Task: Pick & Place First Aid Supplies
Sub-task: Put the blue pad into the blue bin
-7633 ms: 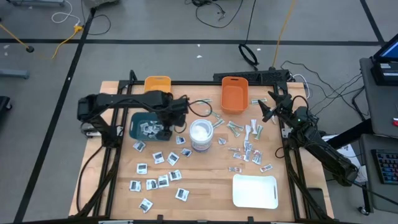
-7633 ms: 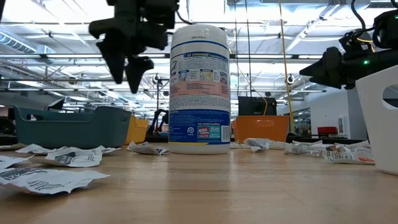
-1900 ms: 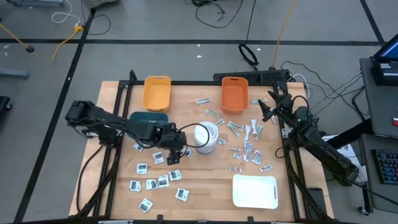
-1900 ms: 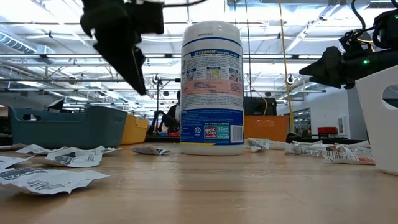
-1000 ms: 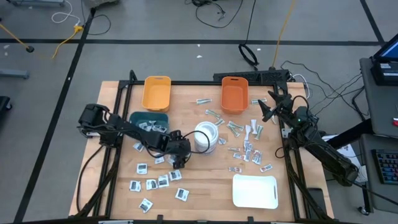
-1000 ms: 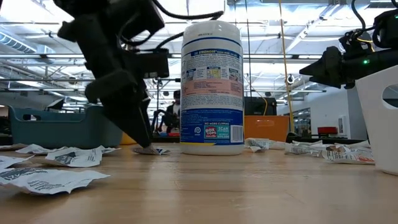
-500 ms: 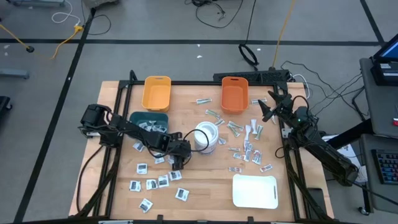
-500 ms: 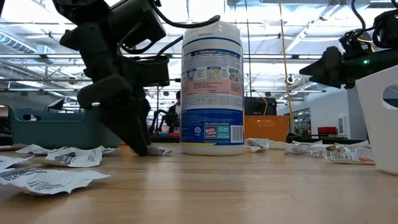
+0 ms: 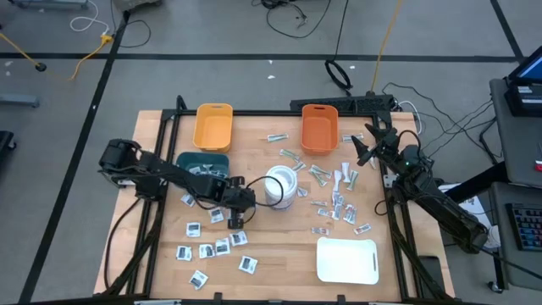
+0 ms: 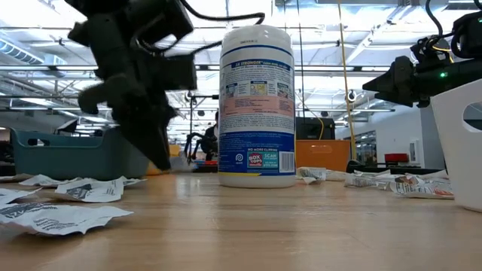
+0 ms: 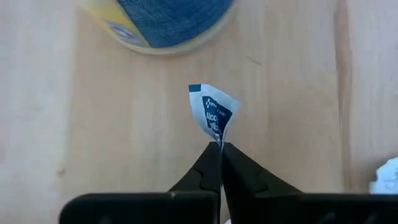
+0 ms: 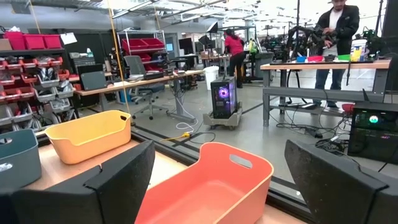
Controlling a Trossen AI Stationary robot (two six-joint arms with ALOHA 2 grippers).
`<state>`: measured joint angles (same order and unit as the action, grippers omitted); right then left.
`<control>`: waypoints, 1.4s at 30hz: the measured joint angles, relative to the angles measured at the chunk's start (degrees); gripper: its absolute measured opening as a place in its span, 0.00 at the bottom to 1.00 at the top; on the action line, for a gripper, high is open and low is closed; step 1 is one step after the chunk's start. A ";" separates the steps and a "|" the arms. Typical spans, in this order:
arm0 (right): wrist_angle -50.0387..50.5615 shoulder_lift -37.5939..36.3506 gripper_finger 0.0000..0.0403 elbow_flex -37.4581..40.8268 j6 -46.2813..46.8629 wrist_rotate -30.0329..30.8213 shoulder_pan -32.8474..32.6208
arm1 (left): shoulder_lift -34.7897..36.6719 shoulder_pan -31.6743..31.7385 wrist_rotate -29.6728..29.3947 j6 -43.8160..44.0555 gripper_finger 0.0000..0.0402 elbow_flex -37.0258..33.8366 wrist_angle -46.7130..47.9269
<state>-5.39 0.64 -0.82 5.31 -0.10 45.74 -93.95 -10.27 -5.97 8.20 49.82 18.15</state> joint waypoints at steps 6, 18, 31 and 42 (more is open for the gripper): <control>-0.16 0.20 0.89 0.00 0.01 0.00 -0.02 | 5.95 2.07 1.60 -3.64 0.01 0.13 3.28; 0.02 0.20 0.89 0.00 -0.01 0.00 -0.04 | 19.42 10.37 -0.55 -5.05 0.00 0.11 13.59; 0.05 0.55 0.89 0.00 0.00 0.00 -0.07 | 31.14 23.46 -3.14 7.61 0.00 0.15 32.32; 0.00 0.55 0.89 0.00 0.00 0.00 -0.07 | 30.03 33.87 1.47 11.83 0.00 -0.99 46.95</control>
<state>-5.39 1.19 -0.82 5.31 -0.10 45.67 -63.92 23.60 -4.50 20.02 48.83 65.10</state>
